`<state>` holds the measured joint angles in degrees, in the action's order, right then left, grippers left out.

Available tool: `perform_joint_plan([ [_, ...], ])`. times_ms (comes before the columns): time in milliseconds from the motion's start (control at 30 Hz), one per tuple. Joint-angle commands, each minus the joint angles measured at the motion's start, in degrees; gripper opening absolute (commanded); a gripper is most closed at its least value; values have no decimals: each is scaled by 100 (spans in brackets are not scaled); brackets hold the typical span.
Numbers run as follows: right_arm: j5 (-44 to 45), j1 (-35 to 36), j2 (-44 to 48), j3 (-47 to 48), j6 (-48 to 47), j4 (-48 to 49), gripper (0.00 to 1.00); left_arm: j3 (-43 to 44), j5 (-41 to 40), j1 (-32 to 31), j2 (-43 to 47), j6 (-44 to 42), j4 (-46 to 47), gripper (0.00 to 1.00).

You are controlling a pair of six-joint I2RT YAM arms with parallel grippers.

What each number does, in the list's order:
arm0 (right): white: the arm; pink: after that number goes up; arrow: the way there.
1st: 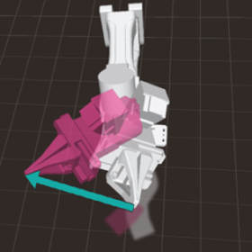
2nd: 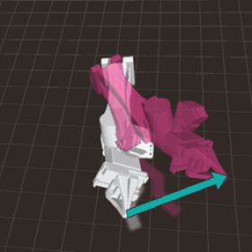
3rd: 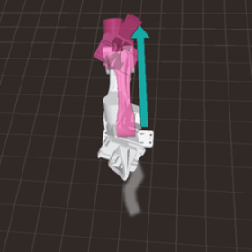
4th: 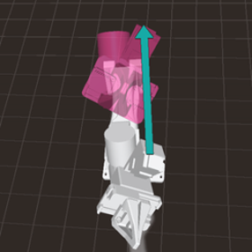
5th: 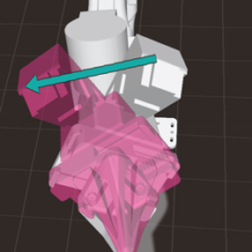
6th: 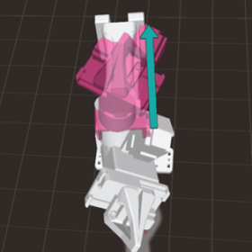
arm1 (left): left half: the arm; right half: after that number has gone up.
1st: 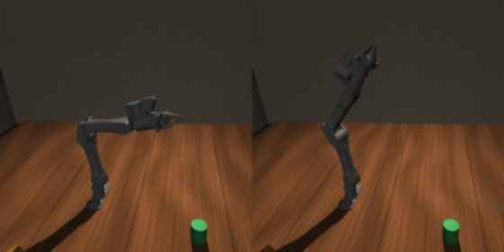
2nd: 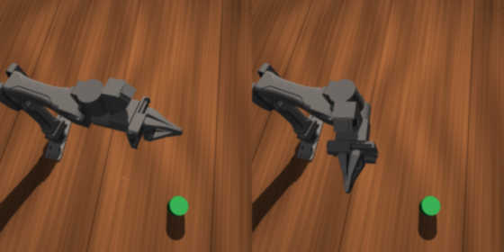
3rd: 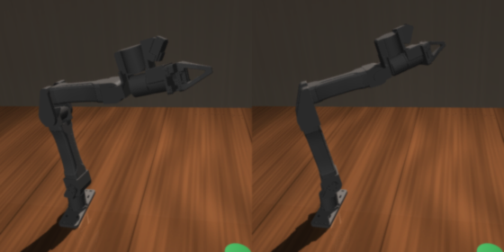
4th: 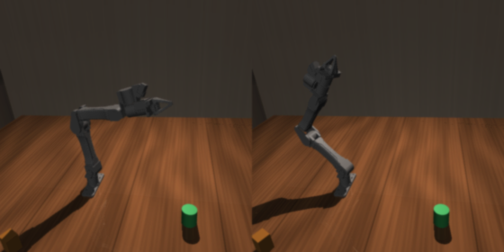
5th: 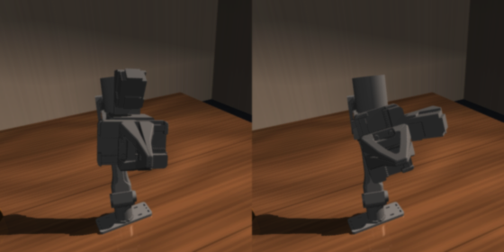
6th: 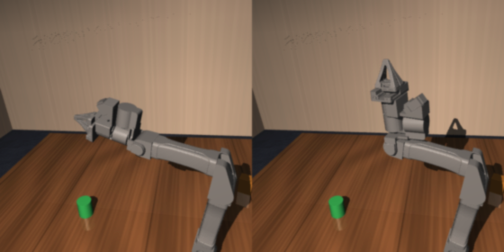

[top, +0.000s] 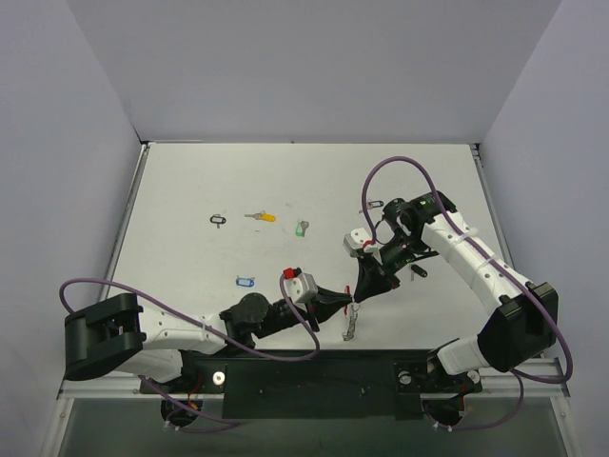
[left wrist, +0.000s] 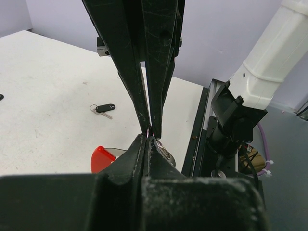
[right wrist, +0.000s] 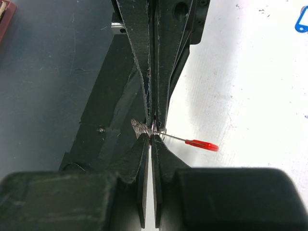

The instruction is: Put the keys on the keyring

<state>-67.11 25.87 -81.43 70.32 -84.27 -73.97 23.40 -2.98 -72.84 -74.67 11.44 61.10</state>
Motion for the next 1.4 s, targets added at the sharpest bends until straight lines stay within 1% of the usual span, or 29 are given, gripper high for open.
perform_joint_plan([
  [0, -355, -20, -84, 192, -204, -750, 0, 270, -62, -29, 102, -46, 130, 0],
  [233, -382, -29, -75, 210, -309, -864, 0, 262, -229, -29, 233, -133, -150, 0],
  [267, -390, -38, -66, 210, -309, -873, 3, 270, -238, -29, 251, -177, -203, 0],
  [300, -408, -64, -66, 210, -318, -899, 12, 271, -290, -29, 313, -230, -326, 0],
  [333, -434, -82, -57, 210, -327, -934, 17, 271, -299, -29, 357, -274, -397, 0],
  [367, -460, -151, -23, 210, -344, -969, 26, 271, -352, -29, 427, -352, -510, 0],
  [400, -504, -196, -5, 210, -345, -1031, 30, 271, -387, -29, 488, -379, -555, 0],
  [433, -539, -292, 30, 192, -336, -1057, 37, 262, -405, -29, 567, -458, -634, 0],
  [467, -592, -328, 39, 175, -327, -1075, 40, 270, -448, -29, 620, -520, -669, 0],
  [533, -654, -389, 48, 113, -309, -1066, 50, 271, -484, -29, 717, -581, -749, 0],
  [700, -707, -293, -258, 113, -292, -1093, 59, 235, -537, -29, 823, -617, -775, 0],
  [867, -742, -126, -488, 157, -441, -1260, 61, 209, -572, -29, 823, -591, -688, 0],
  [967, -725, -38, -523, 166, -450, -1269, 59, 209, -616, -29, 788, -590, -652, 0],
  [1033, -689, 6, -541, 192, -450, -1277, 52, 200, -712, -29, 797, -599, -643, 0],
  [1067, -663, 23, -558, 227, -441, -1277, 46, 200, -747, -29, 797, -608, -652, 0],
  [1133, -619, 15, -567, 253, -459, -1312, 39, 165, -853, -29, 814, -634, -652, 0],
  [1200, -619, 23, -558, 262, -467, -1356, 35, 130, -932, -29, 849, -661, -643, 0],
  [1367, -645, 24, -558, 280, -617, -1479, 33, 86, -1081, -29, 893, -670, -678, 0],
])
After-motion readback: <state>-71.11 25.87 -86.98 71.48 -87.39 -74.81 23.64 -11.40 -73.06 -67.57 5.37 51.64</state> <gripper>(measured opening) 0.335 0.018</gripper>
